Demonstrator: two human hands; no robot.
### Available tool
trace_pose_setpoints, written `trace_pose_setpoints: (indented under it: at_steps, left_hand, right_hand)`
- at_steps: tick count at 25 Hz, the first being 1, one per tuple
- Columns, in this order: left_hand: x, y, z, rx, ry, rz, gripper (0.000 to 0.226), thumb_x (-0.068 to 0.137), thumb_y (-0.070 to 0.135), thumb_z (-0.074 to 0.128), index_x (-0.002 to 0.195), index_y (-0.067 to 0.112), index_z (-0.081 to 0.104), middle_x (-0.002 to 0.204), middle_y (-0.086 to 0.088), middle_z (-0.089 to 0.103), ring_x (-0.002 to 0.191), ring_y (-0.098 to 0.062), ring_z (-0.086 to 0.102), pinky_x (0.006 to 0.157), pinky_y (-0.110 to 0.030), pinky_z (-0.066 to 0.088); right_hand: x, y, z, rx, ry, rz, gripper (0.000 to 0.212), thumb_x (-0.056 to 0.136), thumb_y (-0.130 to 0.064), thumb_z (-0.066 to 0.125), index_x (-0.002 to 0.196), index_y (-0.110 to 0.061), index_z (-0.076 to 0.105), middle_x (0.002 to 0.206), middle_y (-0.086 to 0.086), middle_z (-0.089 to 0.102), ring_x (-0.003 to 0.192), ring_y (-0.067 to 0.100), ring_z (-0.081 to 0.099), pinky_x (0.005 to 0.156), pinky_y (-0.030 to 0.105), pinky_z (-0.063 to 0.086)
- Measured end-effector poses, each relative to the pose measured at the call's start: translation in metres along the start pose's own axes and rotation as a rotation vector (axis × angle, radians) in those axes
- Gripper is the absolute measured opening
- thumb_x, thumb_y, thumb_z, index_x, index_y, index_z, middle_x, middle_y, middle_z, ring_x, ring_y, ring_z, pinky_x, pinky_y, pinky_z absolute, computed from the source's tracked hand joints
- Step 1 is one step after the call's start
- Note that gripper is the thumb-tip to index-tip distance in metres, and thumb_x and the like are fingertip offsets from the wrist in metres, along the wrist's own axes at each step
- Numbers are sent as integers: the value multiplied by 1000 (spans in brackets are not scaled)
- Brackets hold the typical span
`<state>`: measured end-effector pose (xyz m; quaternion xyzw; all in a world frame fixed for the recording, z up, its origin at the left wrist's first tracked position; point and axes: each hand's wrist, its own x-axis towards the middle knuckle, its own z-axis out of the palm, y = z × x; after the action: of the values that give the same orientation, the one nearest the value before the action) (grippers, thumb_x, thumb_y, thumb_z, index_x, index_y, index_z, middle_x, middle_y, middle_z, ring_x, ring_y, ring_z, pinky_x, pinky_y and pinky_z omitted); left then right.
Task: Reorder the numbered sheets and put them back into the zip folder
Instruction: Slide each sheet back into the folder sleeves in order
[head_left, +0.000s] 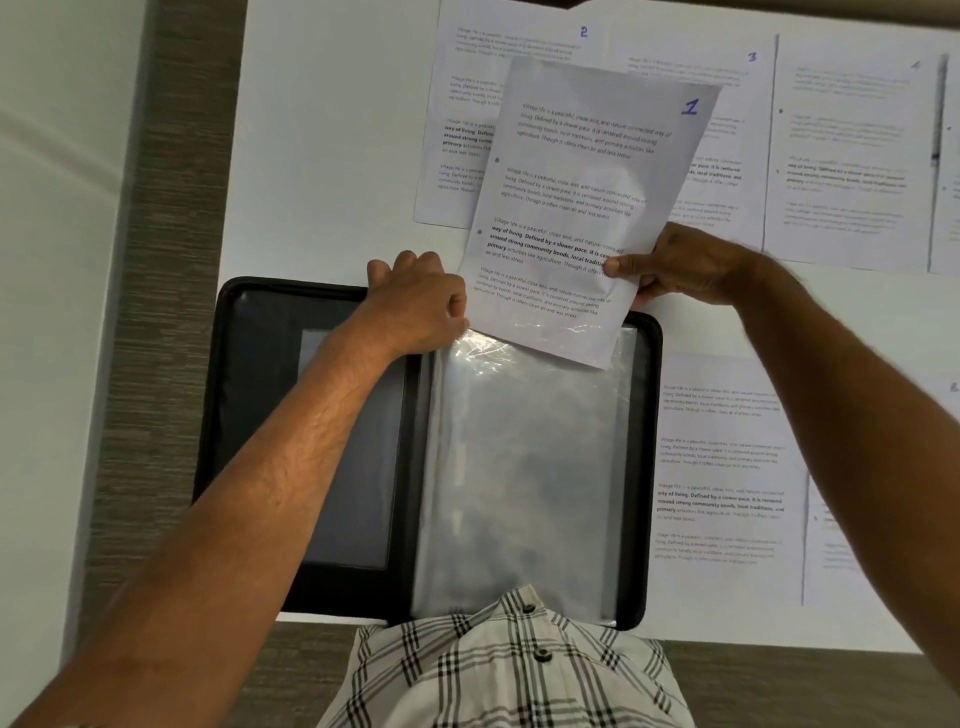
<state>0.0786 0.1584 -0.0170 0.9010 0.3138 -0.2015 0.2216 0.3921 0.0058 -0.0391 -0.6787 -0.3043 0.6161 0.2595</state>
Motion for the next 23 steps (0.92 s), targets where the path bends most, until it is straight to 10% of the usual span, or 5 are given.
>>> trace_pose_setpoints:
  at_steps: [8,13,23]
  left_hand:
    - [1,-15,-5,-69,-15,-96,39,87,4,53,106,36,63,113,6,44,116,-21,40,94,-41,26]
    - [7,-19,4,-271,72,-159,15,100,31,57,114,31,64,111,6,52,116,-21,50,96,-44,30]
    - [8,-8,4,-356,178,-28,37,92,35,73,119,23,50,116,5,53,111,-19,51,96,-42,33]
  right_hand:
    - [1,-2,2,1,-23,-10,82,71,-50,89,142,-18,61,130,5,74,116,28,73,99,50,60]
    - [1,-4,4,-31,-53,-7,62,84,-31,78,142,-18,60,129,3,74,114,25,74,93,42,63]
    - [3,-9,4,-28,-43,3,54,85,-27,77,137,-24,63,125,-3,76,110,20,75,86,36,65]
